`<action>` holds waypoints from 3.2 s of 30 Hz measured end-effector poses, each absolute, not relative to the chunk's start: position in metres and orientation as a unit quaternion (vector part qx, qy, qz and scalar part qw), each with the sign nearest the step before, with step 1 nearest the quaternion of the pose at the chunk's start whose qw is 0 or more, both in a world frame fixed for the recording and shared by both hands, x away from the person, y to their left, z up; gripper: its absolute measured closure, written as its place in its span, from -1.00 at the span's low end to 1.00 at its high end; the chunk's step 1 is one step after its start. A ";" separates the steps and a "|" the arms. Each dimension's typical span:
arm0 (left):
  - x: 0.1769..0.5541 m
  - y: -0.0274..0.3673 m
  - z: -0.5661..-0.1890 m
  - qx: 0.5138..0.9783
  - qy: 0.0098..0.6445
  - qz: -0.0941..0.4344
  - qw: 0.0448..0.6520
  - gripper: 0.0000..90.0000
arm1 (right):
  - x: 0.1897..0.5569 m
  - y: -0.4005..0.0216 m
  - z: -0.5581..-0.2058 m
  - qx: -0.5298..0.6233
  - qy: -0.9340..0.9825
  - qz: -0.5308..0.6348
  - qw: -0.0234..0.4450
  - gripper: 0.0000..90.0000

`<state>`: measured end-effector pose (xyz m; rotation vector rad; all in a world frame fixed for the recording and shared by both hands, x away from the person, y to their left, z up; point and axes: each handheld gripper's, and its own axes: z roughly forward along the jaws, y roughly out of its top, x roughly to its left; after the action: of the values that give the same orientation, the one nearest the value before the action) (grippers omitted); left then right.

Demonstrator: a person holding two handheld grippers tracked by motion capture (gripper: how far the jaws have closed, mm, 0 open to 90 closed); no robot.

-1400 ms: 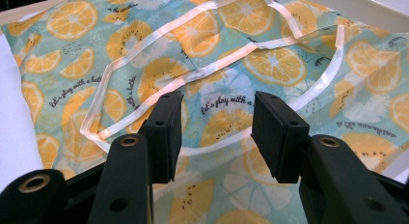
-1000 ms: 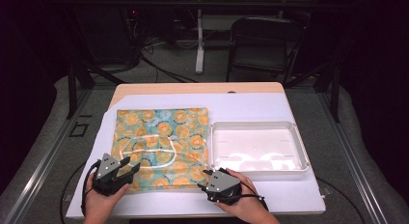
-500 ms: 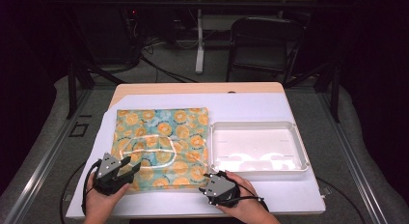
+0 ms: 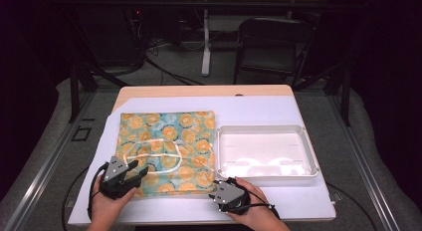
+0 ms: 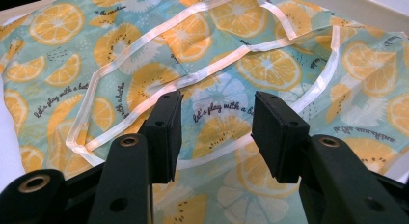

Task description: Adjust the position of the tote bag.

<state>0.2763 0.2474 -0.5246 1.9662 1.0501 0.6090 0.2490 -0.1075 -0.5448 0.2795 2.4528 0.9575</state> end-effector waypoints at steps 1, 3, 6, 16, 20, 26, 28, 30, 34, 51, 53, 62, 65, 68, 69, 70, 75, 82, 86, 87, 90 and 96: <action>0.276 0.247 -0.525 0.778 0.416 0.241 0.404 0.20 | 0.249 -0.108 -0.545 0.102 0.898 0.350 0.245 0.22; 0.276 0.247 -0.524 0.778 0.415 0.241 0.404 0.20 | 0.248 -0.108 -0.546 0.097 0.898 0.349 0.248 0.22; 0.277 0.247 -0.525 0.779 0.415 0.241 0.404 0.20 | 0.247 -0.106 -0.548 0.085 0.896 0.353 0.258 0.21; 0.275 0.249 -0.525 0.778 0.417 0.242 0.402 0.20 | 0.249 -0.103 -0.553 0.059 0.899 0.326 0.287 0.21; 0.273 0.250 -0.525 0.776 0.420 0.243 0.403 0.20 | 0.250 -0.101 -0.555 0.053 0.901 0.317 0.290 0.21; 0.271 0.252 -0.524 0.775 0.423 0.244 0.401 0.20 | 0.252 -0.100 -0.556 0.042 0.906 0.298 0.298 0.19; 0.271 0.253 -0.525 0.775 0.423 0.244 0.401 0.20 | 0.253 -0.100 -0.557 0.040 0.905 0.299 0.300 0.18; 0.270 0.254 -0.525 0.774 0.424 0.245 0.401 0.20 | 0.253 -0.099 -0.558 0.036 0.905 0.298 0.302 0.18; 0.269 0.255 -0.525 0.774 0.426 0.246 0.400 0.20 | 0.254 -0.097 -0.560 0.033 0.904 0.298 0.305 0.16; 0.261 0.262 -0.525 0.767 0.438 0.251 0.396 0.20 | 0.260 -0.089 -0.562 0.025 0.900 0.298 0.318 0.14; 0.260 0.263 -0.525 0.766 0.439 0.252 0.396 0.20 | 0.261 -0.087 -0.562 0.025 0.899 0.299 0.318 0.14; 0.255 0.268 -0.525 0.760 0.448 0.256 0.395 0.20 | 0.265 -0.081 -0.563 0.023 0.898 0.306 0.314 0.16; 0.253 0.270 -0.525 0.760 0.450 0.258 0.393 0.20 | 0.267 -0.078 -0.562 0.021 0.901 0.301 0.313 0.17; 0.251 0.271 -0.525 0.758 0.452 0.260 0.392 0.20 | 0.268 -0.076 -0.562 0.022 0.900 0.303 0.311 0.23; 0.251 0.272 -0.525 0.757 0.453 0.260 0.393 0.20 | 0.268 -0.076 -0.563 0.024 0.899 0.309 0.311 0.25; 0.250 0.273 -0.525 0.758 0.453 0.260 0.391 0.20 | 0.269 -0.075 -0.562 0.023 0.900 0.306 0.310 0.26; 0.247 0.276 -0.525 0.753 0.459 0.262 0.391 0.19 | 0.271 -0.073 -0.561 0.032 0.898 0.314 0.307 0.34; 0.244 0.281 -0.525 0.749 0.466 0.266 0.389 0.18 | 0.273 -0.071 -0.557 0.043 0.900 0.320 0.292 0.56; 0.243 0.284 -0.524 0.748 0.469 0.268 0.386 0.18 | 0.273 -0.070 -0.555 0.046 0.901 0.325 0.285 0.67; 0.243 0.284 -0.524 0.745 0.471 0.268 0.389 0.18 | 0.273 -0.070 -0.555 0.048 0.901 0.326 0.283 0.69; 0.243 0.286 -0.523 0.743 0.474 0.268 0.389 0.18 | 0.274 -0.071 -0.553 0.056 0.901 0.333 0.274 0.77; 0.242 0.293 -0.522 0.731 0.488 0.275 0.390 0.17 | 0.276 -0.072 -0.549 0.080 0.901 0.346 0.251 0.89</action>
<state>0.2422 0.2932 -0.5218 1.8585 1.2391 0.6986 0.2760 -0.0716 -0.5493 0.2179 2.4509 0.9404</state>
